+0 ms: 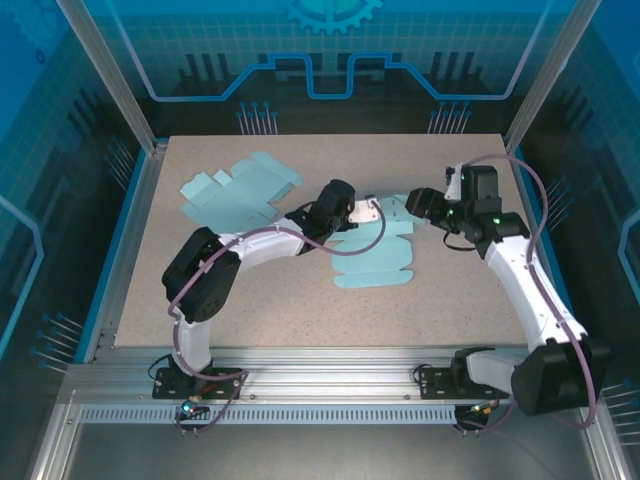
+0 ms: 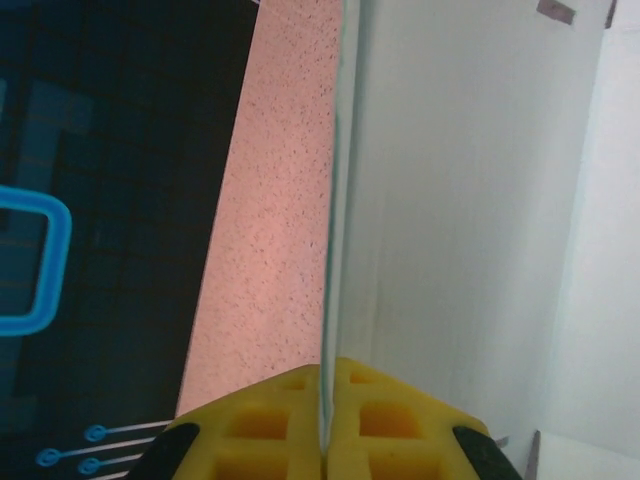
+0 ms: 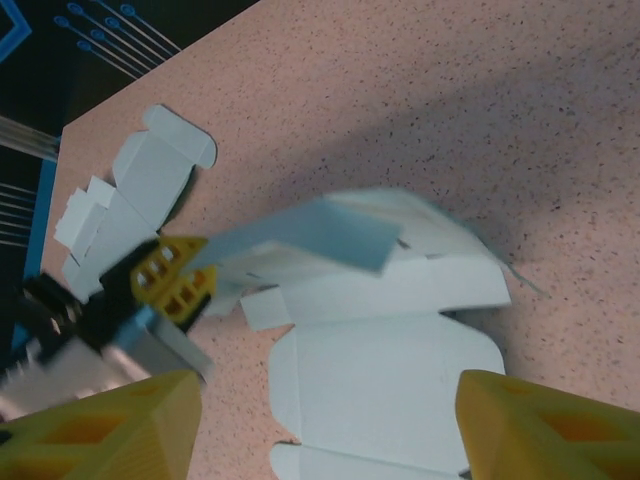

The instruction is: Fold the paper box

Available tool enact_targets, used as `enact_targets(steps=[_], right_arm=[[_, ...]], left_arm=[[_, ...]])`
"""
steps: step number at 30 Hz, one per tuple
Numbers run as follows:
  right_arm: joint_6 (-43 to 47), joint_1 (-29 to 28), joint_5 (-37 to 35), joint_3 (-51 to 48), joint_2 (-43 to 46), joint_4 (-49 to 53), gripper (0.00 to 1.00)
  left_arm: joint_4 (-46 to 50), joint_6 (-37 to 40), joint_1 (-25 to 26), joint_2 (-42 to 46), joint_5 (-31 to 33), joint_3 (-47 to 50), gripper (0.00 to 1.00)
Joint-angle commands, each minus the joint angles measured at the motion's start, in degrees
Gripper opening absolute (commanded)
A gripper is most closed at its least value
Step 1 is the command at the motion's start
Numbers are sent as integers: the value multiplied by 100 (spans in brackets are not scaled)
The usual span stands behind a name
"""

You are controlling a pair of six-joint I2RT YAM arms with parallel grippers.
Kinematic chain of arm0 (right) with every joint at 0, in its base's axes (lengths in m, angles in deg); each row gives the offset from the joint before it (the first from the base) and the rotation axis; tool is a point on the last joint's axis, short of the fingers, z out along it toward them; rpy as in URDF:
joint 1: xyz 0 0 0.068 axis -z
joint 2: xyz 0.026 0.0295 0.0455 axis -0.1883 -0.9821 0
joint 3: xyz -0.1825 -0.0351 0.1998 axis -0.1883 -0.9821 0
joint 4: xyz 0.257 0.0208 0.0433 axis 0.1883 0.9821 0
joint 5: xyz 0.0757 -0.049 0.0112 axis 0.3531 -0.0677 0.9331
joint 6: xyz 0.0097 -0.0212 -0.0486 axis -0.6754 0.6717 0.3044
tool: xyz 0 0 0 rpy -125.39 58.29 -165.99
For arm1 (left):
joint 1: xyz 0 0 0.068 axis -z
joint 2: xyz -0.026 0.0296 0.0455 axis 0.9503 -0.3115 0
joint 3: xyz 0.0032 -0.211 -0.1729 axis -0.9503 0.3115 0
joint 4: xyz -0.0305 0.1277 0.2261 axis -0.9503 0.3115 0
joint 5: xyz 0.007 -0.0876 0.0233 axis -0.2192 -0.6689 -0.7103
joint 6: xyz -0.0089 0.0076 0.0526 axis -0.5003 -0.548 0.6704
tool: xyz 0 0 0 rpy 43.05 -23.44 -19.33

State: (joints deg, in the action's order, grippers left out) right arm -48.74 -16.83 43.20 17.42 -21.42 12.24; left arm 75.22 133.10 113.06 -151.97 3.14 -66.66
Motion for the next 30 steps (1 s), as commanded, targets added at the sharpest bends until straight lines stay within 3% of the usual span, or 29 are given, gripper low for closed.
enact_targets(steps=[1,7,19,30], right_arm=[[-132,76,165,323,-329,-83,64],[-252,-51,219,428,-834,-235,56],[-208,-368,83,985,-1933,-231,61],[-766,-558,922,907,-2455,-1115,61]], left_arm=[[-1063,608,97,-73,458,265,0],[-1210,766,218,-225,529,413,0],[-1518,952,303,-363,709,477,0],[-1653,1047,378,-503,776,494,0]])
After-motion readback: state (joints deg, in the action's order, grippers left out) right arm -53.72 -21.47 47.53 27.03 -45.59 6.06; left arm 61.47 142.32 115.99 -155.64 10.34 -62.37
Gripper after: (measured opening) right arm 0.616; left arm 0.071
